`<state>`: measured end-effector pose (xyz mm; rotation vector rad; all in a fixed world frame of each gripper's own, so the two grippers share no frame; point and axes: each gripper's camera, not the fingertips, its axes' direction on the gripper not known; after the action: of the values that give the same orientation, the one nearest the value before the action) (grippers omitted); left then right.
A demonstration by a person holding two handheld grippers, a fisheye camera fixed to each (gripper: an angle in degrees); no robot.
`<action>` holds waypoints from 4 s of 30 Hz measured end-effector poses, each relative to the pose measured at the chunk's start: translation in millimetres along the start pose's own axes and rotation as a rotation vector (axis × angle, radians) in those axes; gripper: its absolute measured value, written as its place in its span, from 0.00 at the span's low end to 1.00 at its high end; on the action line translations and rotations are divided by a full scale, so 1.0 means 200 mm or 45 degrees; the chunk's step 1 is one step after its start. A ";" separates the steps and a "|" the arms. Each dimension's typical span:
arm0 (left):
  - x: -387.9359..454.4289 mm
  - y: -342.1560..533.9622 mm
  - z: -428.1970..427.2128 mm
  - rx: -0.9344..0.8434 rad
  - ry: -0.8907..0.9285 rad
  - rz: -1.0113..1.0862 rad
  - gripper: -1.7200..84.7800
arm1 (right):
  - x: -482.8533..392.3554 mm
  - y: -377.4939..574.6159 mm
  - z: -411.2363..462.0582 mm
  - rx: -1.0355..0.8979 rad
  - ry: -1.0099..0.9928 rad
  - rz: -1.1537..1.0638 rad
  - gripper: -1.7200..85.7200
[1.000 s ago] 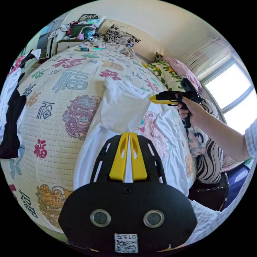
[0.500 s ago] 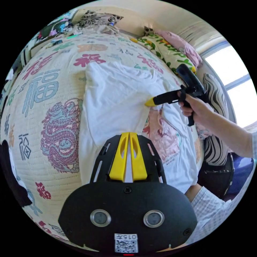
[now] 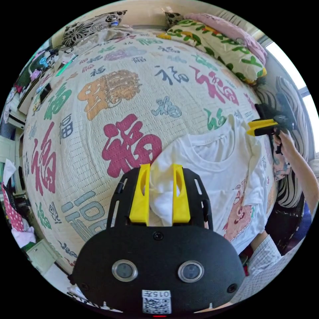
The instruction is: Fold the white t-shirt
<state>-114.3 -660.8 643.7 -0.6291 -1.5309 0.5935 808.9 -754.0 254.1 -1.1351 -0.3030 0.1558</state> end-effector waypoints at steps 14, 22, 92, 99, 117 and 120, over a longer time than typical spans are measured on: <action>0.14 -0.25 -0.24 -0.006 -0.070 0.071 0.02 | 0.23 0.32 -0.27 -0.003 0.079 0.050 0.02; 0.21 -0.17 -0.50 0.234 -0.149 0.054 0.02 | 0.36 0.62 -0.49 0.228 0.147 0.076 0.02; -0.35 2.89 -0.73 0.369 0.796 -0.740 0.08 | 1.77 2.81 0.47 0.324 -0.635 0.603 0.09; 0.03 3.36 -0.89 0.122 0.634 -0.557 0.11 | 1.44 3.01 0.62 -0.042 -0.473 0.405 0.12; 0.43 3.93 -0.87 -0.080 0.718 -0.566 0.10 | 1.04 2.80 0.98 -0.184 -0.476 0.410 0.13; 0.58 3.96 -0.81 -0.139 0.775 -0.524 0.06 | 0.88 2.77 1.07 -0.246 -0.373 0.423 0.12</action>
<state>74.5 -16.1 180.6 -0.4942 -1.0696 -0.0079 925.1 -289.6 -138.8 -1.3510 -0.3933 0.6000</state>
